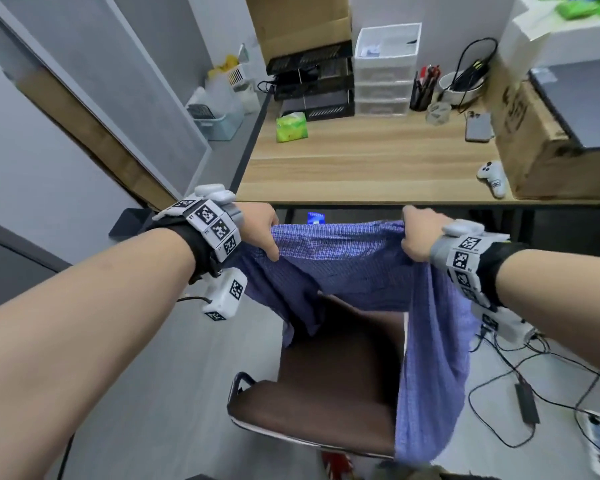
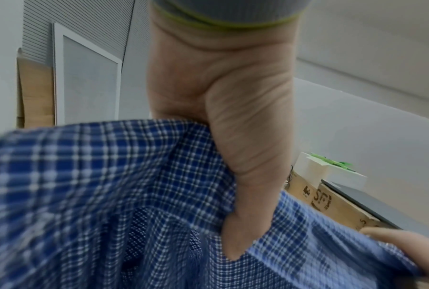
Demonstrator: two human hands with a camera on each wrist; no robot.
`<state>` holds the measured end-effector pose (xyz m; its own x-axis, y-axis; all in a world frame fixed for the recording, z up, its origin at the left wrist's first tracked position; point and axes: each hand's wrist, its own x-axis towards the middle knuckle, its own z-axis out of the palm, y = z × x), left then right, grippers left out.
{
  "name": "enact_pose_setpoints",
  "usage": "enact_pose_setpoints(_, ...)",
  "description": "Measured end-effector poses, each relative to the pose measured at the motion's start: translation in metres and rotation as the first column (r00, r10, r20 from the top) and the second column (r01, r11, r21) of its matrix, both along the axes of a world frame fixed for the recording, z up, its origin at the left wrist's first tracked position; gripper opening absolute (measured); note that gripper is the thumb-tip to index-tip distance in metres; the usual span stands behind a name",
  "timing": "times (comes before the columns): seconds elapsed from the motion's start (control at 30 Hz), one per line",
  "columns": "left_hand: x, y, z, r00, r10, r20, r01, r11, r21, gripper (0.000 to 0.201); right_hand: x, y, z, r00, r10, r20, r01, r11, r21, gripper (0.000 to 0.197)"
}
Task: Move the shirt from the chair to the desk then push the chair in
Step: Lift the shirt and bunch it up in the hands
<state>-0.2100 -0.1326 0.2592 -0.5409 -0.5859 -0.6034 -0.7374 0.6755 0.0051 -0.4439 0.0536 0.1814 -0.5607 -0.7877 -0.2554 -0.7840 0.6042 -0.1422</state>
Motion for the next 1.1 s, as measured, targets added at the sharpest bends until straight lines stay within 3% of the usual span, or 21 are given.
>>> enact_pose_setpoints(0.07,0.003,-0.004,0.008,0.996,0.015,-0.093,-0.016,1.0,-0.008,0.031,-0.01,-0.002,0.011,0.998,0.026,0.049,-0.019,0.989,-0.145,0.018)
enact_pose_setpoints(0.17,0.006,-0.014,0.025,0.964,0.063,-0.258,-0.069,0.998,-0.013,0.046,-0.023,-0.006,0.037,0.975,0.125,0.183,-0.052,0.932,-0.359,0.008)
enact_pose_setpoints(0.23,0.007,-0.019,0.035,0.929,0.07,-0.363,-0.07,0.997,0.012,0.044,-0.032,-0.007,0.051,0.932,0.178,0.316,-0.078,0.949,-0.304,0.015)
enact_pose_setpoints(0.3,0.007,-0.021,0.042,0.9,0.065,-0.432,-0.059,0.998,0.026,0.036,-0.038,-0.004,0.06,0.885,0.127,0.447,-0.065,0.987,-0.15,0.024)
enact_pose_setpoints(0.37,0.004,-0.022,0.051,0.87,0.064,-0.489,-0.055,0.998,0.032,0.034,-0.042,-0.005,0.071,0.843,0.024,0.537,0.088,0.979,-0.182,0.026)
enact_pose_setpoints(0.47,-0.005,-0.022,0.064,0.826,0.084,-0.557,-0.097,0.995,0.007,0.034,-0.042,-0.008,0.095,0.61,-0.052,0.791,0.482,0.816,-0.318,0.028)
enact_pose_setpoints(0.53,-0.013,-0.02,0.073,0.785,0.098,-0.611,-0.121,0.993,0.003,0.053,-0.041,-0.011,0.109,0.47,0.03,0.882,0.514,0.803,-0.301,0.025)
enact_pose_setpoints(0.6,-0.023,-0.015,0.084,0.734,0.085,-0.673,-0.121,0.993,-0.006,0.071,-0.033,-0.018,0.121,0.452,0.129,0.883,0.457,0.816,-0.354,0.022)
enact_pose_setpoints(0.63,-0.028,-0.012,0.088,0.696,0.089,-0.712,-0.112,0.994,0.015,0.071,-0.029,-0.023,0.125,0.439,0.195,0.877,0.435,0.808,-0.398,0.02)
enact_pose_setpoints(0.67,-0.034,-0.007,0.094,0.662,0.091,-0.744,-0.095,0.995,0.036,0.064,-0.024,-0.028,0.13,0.417,0.265,0.869,0.411,0.798,-0.441,0.018)
enact_pose_setpoints(0.8,-0.066,0.019,0.113,0.555,0.039,-0.831,-0.019,0.999,0.034,0.046,0.005,-0.043,0.151,0.251,0.433,0.866,0.418,0.758,-0.501,0.045)
enact_pose_setpoints(0.9,-0.083,0.028,0.123,0.461,0.047,-0.886,-0.038,0.999,0.033,0.041,0.027,-0.051,0.167,0.164,0.494,0.854,0.415,0.75,-0.515,0.043)
enact_pose_setpoints(1.03,-0.088,0.026,0.13,0.451,0.1,-0.887,-0.108,0.993,0.057,0.037,0.039,-0.059,0.178,0.178,0.473,0.863,0.498,0.713,-0.494,0.048)
enact_pose_setpoints(1.1,-0.086,0.035,0.131,0.409,0.217,-0.886,-0.054,0.975,0.214,0.027,0.042,-0.062,0.181,0.192,0.45,0.872,0.535,0.697,-0.478,0.048)
